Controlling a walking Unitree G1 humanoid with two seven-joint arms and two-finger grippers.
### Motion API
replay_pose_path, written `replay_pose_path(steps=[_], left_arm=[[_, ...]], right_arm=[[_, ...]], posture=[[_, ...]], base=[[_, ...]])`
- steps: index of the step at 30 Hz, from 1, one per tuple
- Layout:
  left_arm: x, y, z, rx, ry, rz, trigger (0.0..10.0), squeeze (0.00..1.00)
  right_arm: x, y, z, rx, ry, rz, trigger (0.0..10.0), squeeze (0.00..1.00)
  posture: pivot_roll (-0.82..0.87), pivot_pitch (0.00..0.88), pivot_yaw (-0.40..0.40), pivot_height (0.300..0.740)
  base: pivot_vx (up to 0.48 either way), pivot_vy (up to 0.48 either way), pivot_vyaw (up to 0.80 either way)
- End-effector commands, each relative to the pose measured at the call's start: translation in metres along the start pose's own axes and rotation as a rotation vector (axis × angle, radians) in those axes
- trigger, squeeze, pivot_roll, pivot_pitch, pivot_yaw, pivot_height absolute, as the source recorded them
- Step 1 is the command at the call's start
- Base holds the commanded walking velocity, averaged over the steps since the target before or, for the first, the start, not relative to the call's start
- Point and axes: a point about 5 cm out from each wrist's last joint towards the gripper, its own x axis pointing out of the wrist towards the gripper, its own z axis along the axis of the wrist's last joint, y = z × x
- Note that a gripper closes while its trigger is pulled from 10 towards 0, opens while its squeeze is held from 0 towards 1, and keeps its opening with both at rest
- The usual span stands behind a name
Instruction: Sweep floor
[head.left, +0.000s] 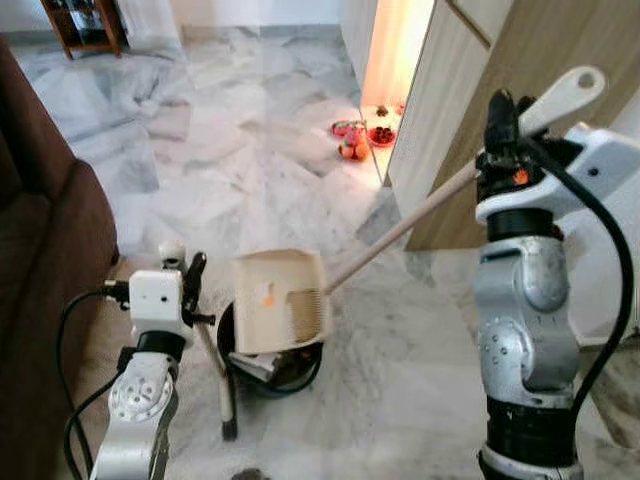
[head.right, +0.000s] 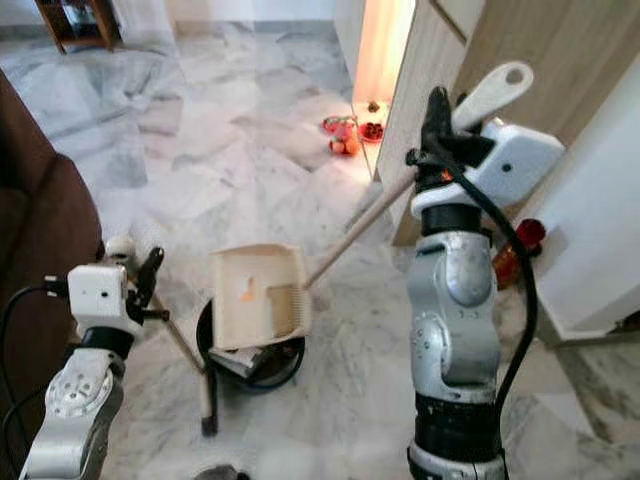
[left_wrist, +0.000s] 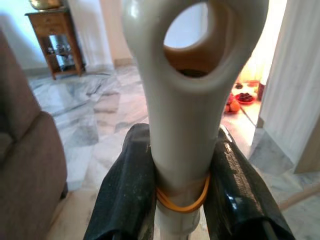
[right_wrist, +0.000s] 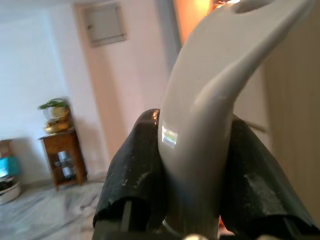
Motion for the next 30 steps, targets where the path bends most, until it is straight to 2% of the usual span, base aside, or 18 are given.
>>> replay_pose_path(steps=[1, 6, 11, 13, 16, 19, 22, 24, 30], left_arm=[[0.0, 0.002, 0.008, 0.023, -0.044, 0.006, 10.0, 0.0], [-0.001, 0.0, 0.007, 0.021, -0.046, 0.003, 10.0, 0.0], [0.0, -0.001, 0.007, 0.017, -0.045, -0.003, 10.0, 0.0], [0.0, -0.001, 0.007, 0.018, -0.045, -0.004, 10.0, 0.0], [-0.001, 0.0, 0.007, 0.018, -0.045, 0.002, 10.0, 0.0], [-0.001, 0.0, 0.007, 0.017, -0.045, 0.003, 10.0, 0.0], [-0.001, -0.001, 0.007, 0.016, -0.046, 0.004, 10.0, 0.0], [-0.001, -0.002, 0.007, 0.013, -0.045, 0.003, 10.0, 0.0], [-0.001, -0.001, 0.007, 0.012, -0.044, 0.006, 10.0, 0.0]], right_arm=[[-0.001, 0.009, 0.018, 0.036, -0.094, 0.043, 10.0, 0.0], [-0.004, 0.022, 0.018, 0.0, -0.11, 0.101, 10.0, 0.0], [-0.011, 0.047, 0.017, 0.034, -0.12, 0.176, 10.0, 0.0], [-0.012, 0.051, 0.017, 0.04, -0.122, 0.188, 10.0, 0.0], [-0.016, 0.065, 0.019, 0.035, -0.139, 0.244, 10.0, 0.0], [-0.017, 0.07, 0.02, 0.041, -0.147, 0.258, 10.0, 0.0], [-0.019, 0.078, 0.022, 0.019, -0.17, 0.296, 10.0, 0.0], [-0.024, 0.089, 0.023, -0.022, -0.197, 0.35, 10.0, 0.0], [-0.03, 0.1, 0.023, -0.063, -0.219, 0.404, 10.0, 0.0]], posture=[[0.19, 0.147, -0.019, 0.74], [0.19, 0.141, -0.018, 0.74], [0.19, 0.14, -0.021, 0.74], [0.2, 0.14, -0.021, 0.74], [0.19, 0.142, -0.021, 0.74], [0.19, 0.145, -0.021, 0.74], [0.19, 0.146, -0.022, 0.74], [0.19, 0.158, -0.024, 0.74], [0.19, 0.166, -0.023, 0.74]], base=[[0.0, 0.0, 0.0], [0.0, 0.0, 0.0], [0.0, 0.0, 0.0], [0.0, 0.0, 0.0], [0.0, 0.0, 0.0], [0.0, 0.0, 0.0], [0.0, 0.0, 0.0], [0.0, 0.0, 0.0], [0.0, 0.0, 0.0]])
